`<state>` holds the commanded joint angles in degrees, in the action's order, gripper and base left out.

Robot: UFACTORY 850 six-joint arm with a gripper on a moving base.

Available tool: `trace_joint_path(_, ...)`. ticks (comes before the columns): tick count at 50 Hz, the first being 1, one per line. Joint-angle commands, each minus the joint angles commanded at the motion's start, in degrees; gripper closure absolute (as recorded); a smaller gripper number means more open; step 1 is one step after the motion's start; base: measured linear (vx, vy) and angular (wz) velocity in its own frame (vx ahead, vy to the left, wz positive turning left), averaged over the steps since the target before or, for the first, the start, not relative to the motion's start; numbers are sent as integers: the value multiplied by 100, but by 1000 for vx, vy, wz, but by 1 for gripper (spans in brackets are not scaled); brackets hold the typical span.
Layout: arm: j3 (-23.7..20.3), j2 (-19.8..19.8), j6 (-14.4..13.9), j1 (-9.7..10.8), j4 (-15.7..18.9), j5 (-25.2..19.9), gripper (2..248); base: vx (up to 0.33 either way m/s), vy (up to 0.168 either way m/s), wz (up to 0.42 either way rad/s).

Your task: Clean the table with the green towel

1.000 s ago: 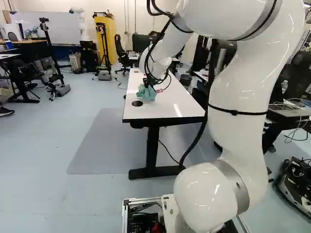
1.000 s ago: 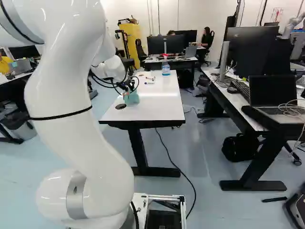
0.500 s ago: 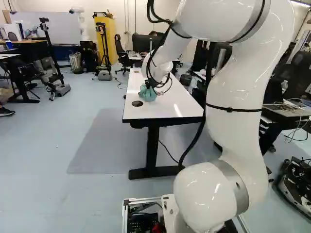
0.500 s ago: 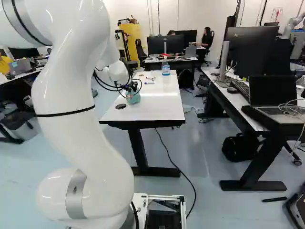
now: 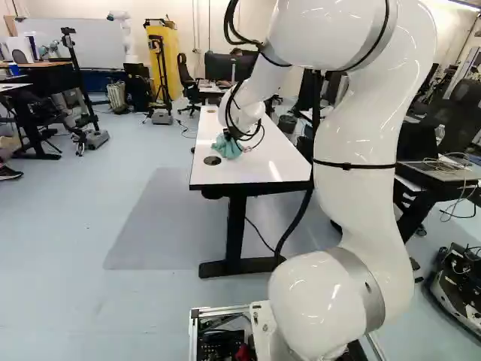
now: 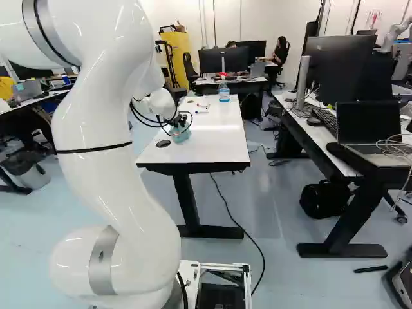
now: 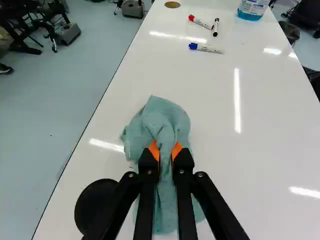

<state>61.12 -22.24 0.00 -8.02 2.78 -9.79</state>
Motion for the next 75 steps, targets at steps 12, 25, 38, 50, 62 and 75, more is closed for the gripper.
trace_joint_path(12,0,0,0,0,0,10,204,0,0,0)
trace_joint_path(25,0,0,0,0,0,178,204,0,0,0)
trace_joint_path(38,0,0,0,0,0,448,204,0,0,0)
trace_joint_path(50,0,0,0,0,0,705,204,0,0,0)
trace_joint_path(62,0,0,0,0,0,840,204,0,0,0)
trace_joint_path(75,0,0,0,0,0,914,204,0,0,0)
